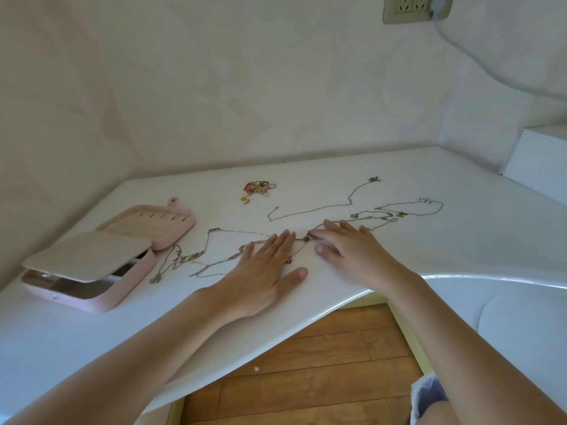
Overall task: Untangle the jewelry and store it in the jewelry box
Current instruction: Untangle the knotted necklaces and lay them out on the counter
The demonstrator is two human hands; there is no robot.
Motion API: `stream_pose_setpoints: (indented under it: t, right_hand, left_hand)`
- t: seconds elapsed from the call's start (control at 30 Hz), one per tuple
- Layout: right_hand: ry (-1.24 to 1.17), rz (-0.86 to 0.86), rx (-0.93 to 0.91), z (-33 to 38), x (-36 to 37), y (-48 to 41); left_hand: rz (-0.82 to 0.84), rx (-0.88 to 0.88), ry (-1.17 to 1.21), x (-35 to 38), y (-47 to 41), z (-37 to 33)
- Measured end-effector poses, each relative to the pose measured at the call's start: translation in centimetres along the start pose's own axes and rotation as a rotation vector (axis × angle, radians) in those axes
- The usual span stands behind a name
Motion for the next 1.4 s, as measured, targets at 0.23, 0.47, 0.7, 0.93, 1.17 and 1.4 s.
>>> stream_pose_setpoints:
  t: [0.23, 0.47, 0.7, 0.93, 1.17, 1.4]
  right_hand:
    - [0.032, 0.134, 0.156, -2.7, 0.8, 0.4]
    - [0.018, 0.102, 0.329, -5.2, 0.1, 1.3]
    - [-0.040, -0.037, 0.396, -5.8, -0.7, 1.2]
    - [-0.318, -0.257, -0.178, 0.4, -3.0, 0.7]
    - [-0.470, -0.011, -0.255, 0.2, -1.8, -0.1]
    - [-0.164, -0.013, -0.202, 1.9, -1.6, -0.3]
  left_hand:
    - [0.098, -0.032, -0.079, 0.5, -0.5, 0.5]
    - [0.145, 0.070, -0.103, 0.8, 0.8, 0.3]
    - [0.138, 0.086, -0.118, 1.0, 1.6, 0.2]
    - [0.142, 0.066, -0.100, 1.0, 1.6, 0.3]
    - [0.066, 0.002, -0.038, 0.5, 1.1, 0.5]
    - [0.065, 0.002, -0.020, 0.4, 0.9, 0.2]
Point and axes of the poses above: each hand's wrist, its own y-axis away from the middle knuckle, its own x-axis out of the palm, z = x × y, the point moved 10 cm from there along -y, towards the middle knuckle, and after that the axes turned 12 degrees about z, right-handed, at the moved point
